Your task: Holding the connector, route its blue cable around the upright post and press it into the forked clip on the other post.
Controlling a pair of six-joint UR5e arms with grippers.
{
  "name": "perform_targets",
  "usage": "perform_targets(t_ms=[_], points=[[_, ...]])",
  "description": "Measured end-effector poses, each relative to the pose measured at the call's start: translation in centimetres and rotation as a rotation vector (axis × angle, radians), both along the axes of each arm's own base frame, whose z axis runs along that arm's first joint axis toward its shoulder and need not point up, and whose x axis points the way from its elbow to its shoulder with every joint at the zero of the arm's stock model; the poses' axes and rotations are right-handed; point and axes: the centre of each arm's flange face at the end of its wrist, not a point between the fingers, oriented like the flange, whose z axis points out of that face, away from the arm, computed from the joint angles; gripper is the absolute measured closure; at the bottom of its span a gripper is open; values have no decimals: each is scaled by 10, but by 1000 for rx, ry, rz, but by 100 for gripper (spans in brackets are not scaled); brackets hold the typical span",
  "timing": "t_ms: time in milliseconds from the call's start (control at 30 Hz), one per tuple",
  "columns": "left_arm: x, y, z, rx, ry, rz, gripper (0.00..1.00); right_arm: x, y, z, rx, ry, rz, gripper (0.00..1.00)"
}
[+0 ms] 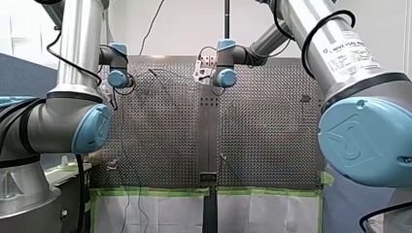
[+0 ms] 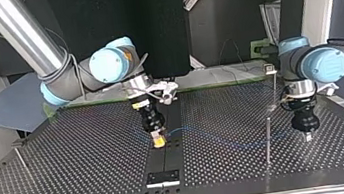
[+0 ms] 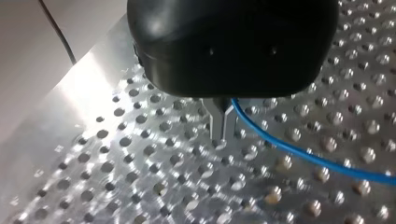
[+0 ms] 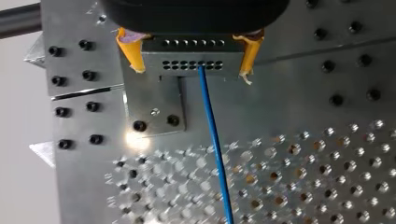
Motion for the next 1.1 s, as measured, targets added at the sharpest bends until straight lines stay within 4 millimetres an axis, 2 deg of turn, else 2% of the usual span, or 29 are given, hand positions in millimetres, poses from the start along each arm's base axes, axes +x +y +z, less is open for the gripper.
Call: perform_targets(t_ms=[167,333,433,467,500,567,600,633,667,1100], points=[[-3,-8,-8,-24,2,-20,78,-1,-1,-7,12,15,-9,100],[0,-21,-24,-31,19,-62,75,0,-2,-23,44,45,-12,100],[3,-29,-37,-31,41,-91,67,-1,-1,-32,66,70,-18,100],[4,-31,-40,-31,46,-99,57,-1,-1,-35,73,80,-21,100],[4,-33,-42,-31,50,-104,57,-1,0,-38,77,86,-24,100],[5,-36,-45,-31,55,-108,33,-2,0,-45,88,100,-30,100],[5,-37,-46,-31,55,-110,33,-3,1,-48,92,104,-33,100],[5,-38,-46,-30,54,-113,9,-4,1,-52,96,109,-35,100],[5,-39,-46,-30,53,-117,0,-5,2,-56,100,113,-37,100],[3,-42,-49,-43,68,-95,0,-24,5,-101,124,134,-78,100]])
